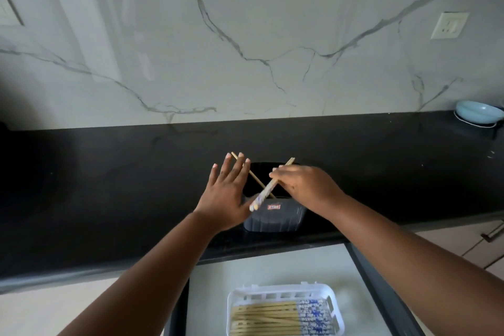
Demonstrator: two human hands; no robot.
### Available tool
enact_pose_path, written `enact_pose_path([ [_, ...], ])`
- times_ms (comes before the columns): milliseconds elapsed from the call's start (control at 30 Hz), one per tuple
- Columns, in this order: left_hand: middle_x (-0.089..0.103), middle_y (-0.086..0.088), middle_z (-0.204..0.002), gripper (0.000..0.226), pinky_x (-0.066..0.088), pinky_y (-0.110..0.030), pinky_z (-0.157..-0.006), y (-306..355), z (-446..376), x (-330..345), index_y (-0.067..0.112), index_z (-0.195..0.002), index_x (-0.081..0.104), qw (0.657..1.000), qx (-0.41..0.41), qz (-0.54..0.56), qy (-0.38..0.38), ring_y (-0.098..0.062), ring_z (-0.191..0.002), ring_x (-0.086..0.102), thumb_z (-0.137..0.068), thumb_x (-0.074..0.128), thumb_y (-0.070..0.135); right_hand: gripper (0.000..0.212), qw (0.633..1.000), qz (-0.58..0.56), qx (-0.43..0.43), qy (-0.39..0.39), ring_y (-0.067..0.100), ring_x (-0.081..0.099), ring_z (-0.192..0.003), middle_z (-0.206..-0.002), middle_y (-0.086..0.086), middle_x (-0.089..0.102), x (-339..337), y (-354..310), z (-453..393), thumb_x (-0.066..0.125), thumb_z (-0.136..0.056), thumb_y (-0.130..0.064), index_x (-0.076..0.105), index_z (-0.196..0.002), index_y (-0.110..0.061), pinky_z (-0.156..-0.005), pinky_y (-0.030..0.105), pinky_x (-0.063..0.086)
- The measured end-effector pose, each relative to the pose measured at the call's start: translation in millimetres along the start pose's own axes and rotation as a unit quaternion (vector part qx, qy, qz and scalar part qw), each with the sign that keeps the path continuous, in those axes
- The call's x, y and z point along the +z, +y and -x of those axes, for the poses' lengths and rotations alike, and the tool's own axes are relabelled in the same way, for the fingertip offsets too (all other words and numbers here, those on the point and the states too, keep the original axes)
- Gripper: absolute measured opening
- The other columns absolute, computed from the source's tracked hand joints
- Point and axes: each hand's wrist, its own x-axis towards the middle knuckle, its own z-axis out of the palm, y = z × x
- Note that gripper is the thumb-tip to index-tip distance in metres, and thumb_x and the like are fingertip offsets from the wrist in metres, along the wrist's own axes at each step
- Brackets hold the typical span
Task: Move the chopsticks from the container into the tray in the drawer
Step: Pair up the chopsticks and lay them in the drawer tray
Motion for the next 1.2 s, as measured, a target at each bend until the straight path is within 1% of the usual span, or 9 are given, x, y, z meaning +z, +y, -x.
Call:
enact_pose_path([
  [167,-0.024,0.000,-0.156,0.095,-0.019,-0.047,-0.115,0,-1,15,0.015,-0.151,-0.013,0.996,-0.035,-0.085,-0.019,-0.020,-0.138,-0.036,-0.080,-0.001,0.076,0.041,0.994,0.048,-0.091,0.031,0.020,0.074,-0.088,-0.099,0.007,0.076,19,7,1,0.087,-0.058,0.005,0.078,-0.094,-0.010,-0.055,0.031,0.061],
  [467,-0.025,-0.002,-0.157,0.090,-0.023,-0.048,-0.112,1,-18,13,0.015,-0.148,-0.019,0.992,-0.090,-0.090,-0.021,-0.021,-0.139,-0.035,-0.085,0.007,0.074,0.036,0.986,0.043,-0.154,0.053,0.022,0.073,-0.091,-0.100,0.010,0.076,21,30,-29,0.084,-0.064,0.006,0.077,-0.097,-0.006,-0.057,0.035,0.061],
  [667,-0.005,0.008,-0.160,0.084,-0.015,-0.041,-0.117,15,-22,-27,0.021,-0.153,0.002,0.985,-0.022,0.067,0.157,-0.010,-0.146,-0.020,-0.091,0.038,0.064,0.024,0.965,-0.166,-0.053,0.198,0.016,0.071,-0.100,-0.108,0.006,0.074,-23,0,-49,0.069,-0.082,-0.004,0.074,-0.105,-0.008,-0.085,0.032,0.058],
  [733,0.015,0.008,-0.157,0.073,-0.001,-0.039,-0.120,23,-25,-51,0.018,-0.151,0.022,0.966,0.002,0.125,0.227,-0.010,-0.149,0.000,-0.093,0.042,0.057,0.017,0.909,-0.342,0.053,0.233,0.011,0.072,-0.095,-0.100,0.000,0.076,-37,-18,-55,0.071,-0.084,-0.008,0.077,-0.099,-0.013,-0.084,0.028,0.057],
  [833,0.055,0.003,-0.138,0.040,0.038,-0.040,-0.110,30,-28,-83,0.015,-0.135,0.055,0.949,0.049,0.181,0.253,-0.015,-0.133,0.046,-0.098,0.052,0.031,0.014,0.736,-0.617,0.201,0.193,0.018,0.072,-0.093,-0.092,0.003,0.077,-48,-37,-63,0.073,-0.083,-0.008,0.078,-0.092,-0.017,-0.080,0.027,0.058],
  [933,0.074,0.006,-0.105,0.026,0.054,-0.032,-0.083,34,-26,-99,0.024,-0.120,0.067,0.951,0.053,0.244,0.179,-0.009,-0.096,0.067,-0.095,0.059,0.021,0.011,0.576,-0.742,0.307,0.154,0.024,0.074,-0.080,-0.086,0.014,0.076,-49,-45,-65,0.075,-0.077,-0.004,0.076,-0.087,-0.008,-0.067,0.027,0.059],
  [1033,0.075,0.003,-0.082,0.016,0.057,-0.029,-0.074,30,-26,-104,0.027,-0.103,0.073,0.946,-0.033,0.314,0.073,-0.009,-0.076,0.069,-0.090,0.066,0.021,0.017,0.512,-0.770,0.367,0.107,0.021,0.073,-0.069,-0.080,0.014,0.075,-45,-51,-60,0.076,-0.071,-0.010,0.072,-0.086,-0.003,-0.059,0.026,0.058],
  [1133,0.074,0.001,-0.070,0.007,0.059,-0.024,-0.067,21,-24,-101,0.022,-0.087,0.075,0.925,-0.116,0.361,-0.010,-0.008,-0.067,0.070,-0.085,0.071,0.016,0.020,0.551,-0.720,0.421,0.030,0.021,0.074,-0.071,-0.081,0.014,0.075,-41,-53,-50,0.075,-0.079,-0.015,0.070,-0.093,-0.002,-0.061,0.027,0.060],
  [1200,0.074,-0.002,-0.070,0.006,0.059,-0.022,-0.065,14,-21,-98,0.021,-0.081,0.075,0.925,-0.141,0.349,-0.040,-0.008,-0.065,0.070,-0.083,0.073,0.016,0.027,0.662,-0.592,0.458,-0.040,0.021,0.074,-0.070,-0.079,0.012,0.076,-47,-54,-44,0.077,-0.079,-0.025,0.070,-0.093,-0.002,-0.066,0.032,0.062],
])
